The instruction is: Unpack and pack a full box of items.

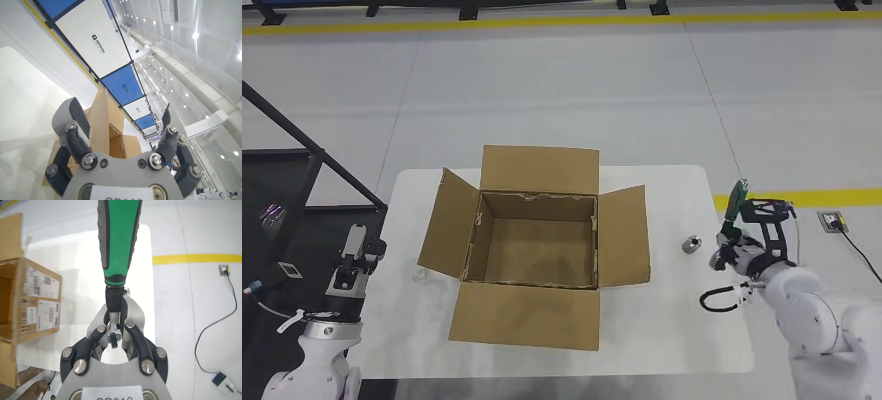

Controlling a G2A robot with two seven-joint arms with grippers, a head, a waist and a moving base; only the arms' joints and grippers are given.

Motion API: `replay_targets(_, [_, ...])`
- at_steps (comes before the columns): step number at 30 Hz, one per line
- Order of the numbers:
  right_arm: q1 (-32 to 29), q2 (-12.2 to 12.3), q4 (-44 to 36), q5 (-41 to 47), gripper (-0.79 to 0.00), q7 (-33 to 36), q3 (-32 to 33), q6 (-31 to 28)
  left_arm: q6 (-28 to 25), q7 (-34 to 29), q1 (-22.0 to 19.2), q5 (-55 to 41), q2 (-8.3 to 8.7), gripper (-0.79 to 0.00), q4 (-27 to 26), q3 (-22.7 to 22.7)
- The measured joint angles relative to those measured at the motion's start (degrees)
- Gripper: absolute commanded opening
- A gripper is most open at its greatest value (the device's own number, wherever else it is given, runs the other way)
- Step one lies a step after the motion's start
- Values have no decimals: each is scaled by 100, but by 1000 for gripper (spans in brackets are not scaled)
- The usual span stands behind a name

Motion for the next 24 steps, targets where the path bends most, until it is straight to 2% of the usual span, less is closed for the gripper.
replay_targets(5, [139, -15, -766, -268, -785, -20, -566, -160, 0, 0, 0, 0, 0, 0, 0, 0])
replay_targets(10, [808, -92, -727, -359, -785, 131, -1515, -236, 0, 0, 0, 0, 0, 0, 0, 0])
replay_targets(14, [1638, -237, -286, -637, -785, 323, -2649, -238, 0, 0, 0, 0, 0, 0, 0, 0])
replay_targets(20, [2860, -674, 792, -994, -785, 328, -4353, 761, 0, 0, 0, 0, 0, 0, 0, 0])
replay_targets(24, [3479, -962, 1490, -876, -785, 455, -5049, 1037, 0, 0, 0, 0, 0, 0, 0, 0])
